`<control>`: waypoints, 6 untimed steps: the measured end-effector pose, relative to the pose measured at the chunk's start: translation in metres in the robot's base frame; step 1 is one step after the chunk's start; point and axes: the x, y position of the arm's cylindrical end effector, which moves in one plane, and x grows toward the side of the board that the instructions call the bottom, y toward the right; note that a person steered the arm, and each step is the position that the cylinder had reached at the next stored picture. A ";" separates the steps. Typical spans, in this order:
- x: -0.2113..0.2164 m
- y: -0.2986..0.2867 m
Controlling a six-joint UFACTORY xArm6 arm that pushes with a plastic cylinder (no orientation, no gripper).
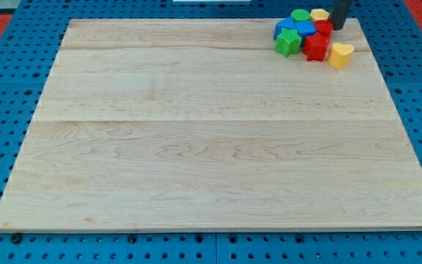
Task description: Move the yellow hexagon along with the green circle slightly left
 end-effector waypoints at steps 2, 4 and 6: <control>0.021 0.020; -0.035 0.078; -0.035 0.045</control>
